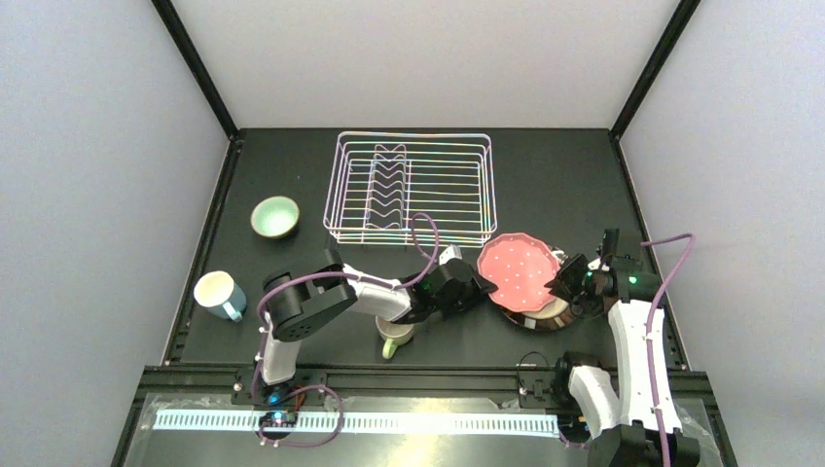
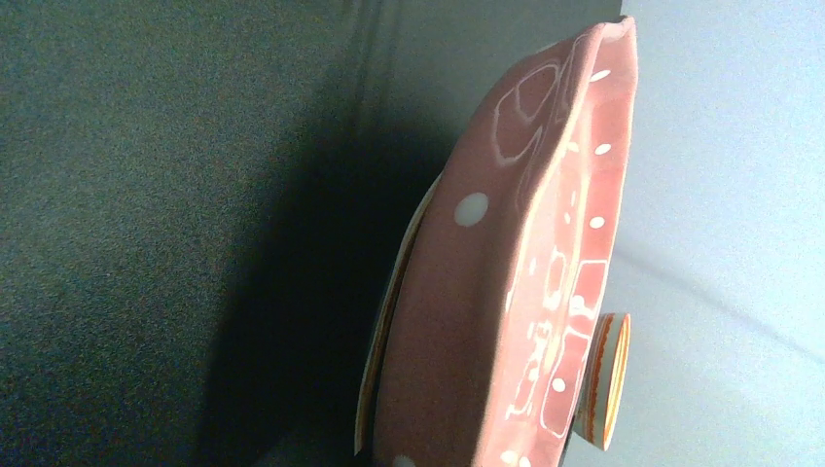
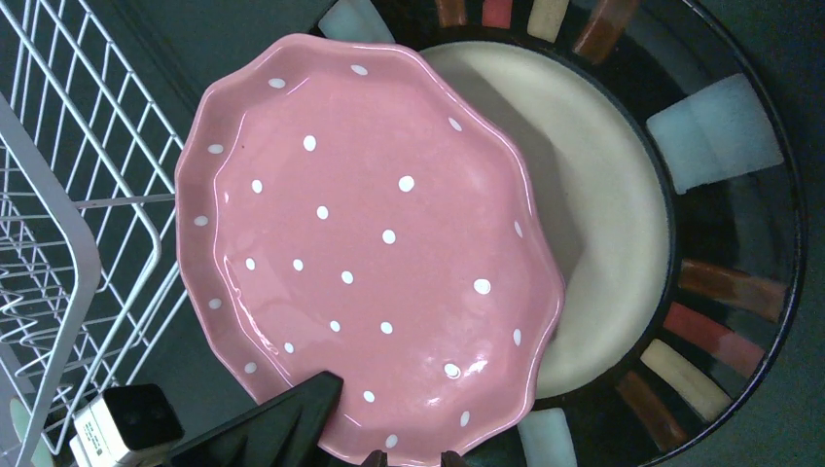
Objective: Load the mixed dishes into the dish rack
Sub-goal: Grab the plate from the center of the board, then pass from the left arm to the right
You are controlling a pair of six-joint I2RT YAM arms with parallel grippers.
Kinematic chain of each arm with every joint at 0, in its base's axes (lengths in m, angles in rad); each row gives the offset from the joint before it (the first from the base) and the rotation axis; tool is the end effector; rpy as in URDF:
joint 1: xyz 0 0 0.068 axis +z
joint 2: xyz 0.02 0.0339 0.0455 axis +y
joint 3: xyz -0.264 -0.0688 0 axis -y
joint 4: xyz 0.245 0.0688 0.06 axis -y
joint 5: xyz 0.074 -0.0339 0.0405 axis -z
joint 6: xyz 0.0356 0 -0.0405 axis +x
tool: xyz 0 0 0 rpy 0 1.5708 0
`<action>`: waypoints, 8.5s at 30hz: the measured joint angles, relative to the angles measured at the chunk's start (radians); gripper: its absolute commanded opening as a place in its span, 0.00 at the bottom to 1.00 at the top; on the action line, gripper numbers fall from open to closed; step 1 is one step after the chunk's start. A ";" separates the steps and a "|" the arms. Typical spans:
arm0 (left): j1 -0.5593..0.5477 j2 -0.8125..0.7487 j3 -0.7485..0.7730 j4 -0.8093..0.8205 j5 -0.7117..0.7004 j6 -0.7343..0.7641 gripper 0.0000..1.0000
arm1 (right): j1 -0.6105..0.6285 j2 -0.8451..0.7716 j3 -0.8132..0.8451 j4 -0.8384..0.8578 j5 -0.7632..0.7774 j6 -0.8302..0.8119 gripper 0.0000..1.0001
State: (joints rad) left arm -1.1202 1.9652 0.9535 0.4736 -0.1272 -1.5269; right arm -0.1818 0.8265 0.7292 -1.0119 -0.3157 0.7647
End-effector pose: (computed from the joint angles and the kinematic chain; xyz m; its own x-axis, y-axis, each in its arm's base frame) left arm 0.1766 -0.3546 0.1253 -0.8545 -0.5093 -0.1026 -0.1859 0.4842 -0.8550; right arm 0.1386 -0.0142 0.2471 -0.6106 0.7814 -0.1289 0.6355 0.5806 0.5089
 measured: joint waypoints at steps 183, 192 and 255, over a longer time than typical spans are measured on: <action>-0.119 -0.366 0.174 -0.772 -0.329 0.546 0.01 | 0.003 0.453 -0.126 0.518 0.195 0.148 0.00; -0.119 -0.403 0.204 -0.849 -0.369 0.623 0.01 | 0.003 0.465 -0.119 0.527 0.191 0.127 0.00; -0.121 -0.421 0.243 -0.892 -0.438 0.720 0.01 | 0.002 0.432 -0.066 0.494 0.201 -0.083 0.41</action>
State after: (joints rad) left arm -1.2407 1.5440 1.1961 -0.4187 -0.5648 -0.8066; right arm -0.1802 1.2583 0.6632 -0.5175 -0.1146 0.6819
